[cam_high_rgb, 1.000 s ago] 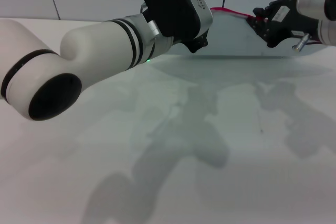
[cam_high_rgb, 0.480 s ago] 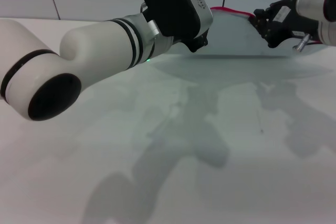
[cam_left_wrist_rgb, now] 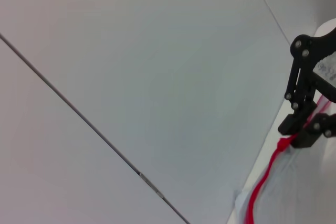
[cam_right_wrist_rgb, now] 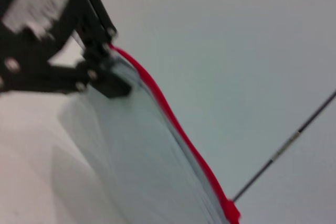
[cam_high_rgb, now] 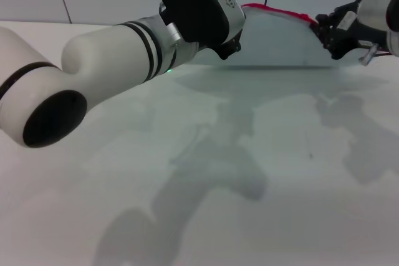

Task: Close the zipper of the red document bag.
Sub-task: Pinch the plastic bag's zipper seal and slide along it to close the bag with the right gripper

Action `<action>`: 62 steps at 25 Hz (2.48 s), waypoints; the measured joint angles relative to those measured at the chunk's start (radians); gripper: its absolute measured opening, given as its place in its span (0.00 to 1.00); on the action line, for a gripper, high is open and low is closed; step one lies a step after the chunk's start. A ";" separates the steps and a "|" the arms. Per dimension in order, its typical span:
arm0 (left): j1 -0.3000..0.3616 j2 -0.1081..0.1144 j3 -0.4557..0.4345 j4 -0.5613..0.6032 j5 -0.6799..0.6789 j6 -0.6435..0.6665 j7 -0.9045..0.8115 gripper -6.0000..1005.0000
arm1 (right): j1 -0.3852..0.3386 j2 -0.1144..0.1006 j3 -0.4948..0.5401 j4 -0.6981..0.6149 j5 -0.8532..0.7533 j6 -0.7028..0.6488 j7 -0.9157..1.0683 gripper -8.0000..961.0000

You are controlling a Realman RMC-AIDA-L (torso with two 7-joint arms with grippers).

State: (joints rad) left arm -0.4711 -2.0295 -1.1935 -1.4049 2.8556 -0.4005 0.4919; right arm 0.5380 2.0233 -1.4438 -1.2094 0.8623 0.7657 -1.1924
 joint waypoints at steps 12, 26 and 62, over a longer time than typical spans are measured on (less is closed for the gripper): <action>0.005 0.002 -0.006 -0.002 0.001 -0.005 0.002 0.06 | -0.005 0.004 -0.012 -0.023 -0.007 -0.005 0.000 0.13; 0.002 0.002 -0.006 -0.002 0.001 -0.006 0.002 0.06 | -0.009 0.006 -0.050 -0.056 -0.006 -0.010 0.001 0.22; -0.011 0.002 0.003 0.004 0.001 -0.008 0.014 0.06 | -0.013 0.005 -0.101 -0.077 -0.017 -0.030 -0.006 0.28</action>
State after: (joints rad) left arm -0.4816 -2.0279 -1.1905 -1.4004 2.8562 -0.4081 0.5060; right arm 0.5247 2.0282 -1.5447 -1.2865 0.8448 0.7353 -1.1985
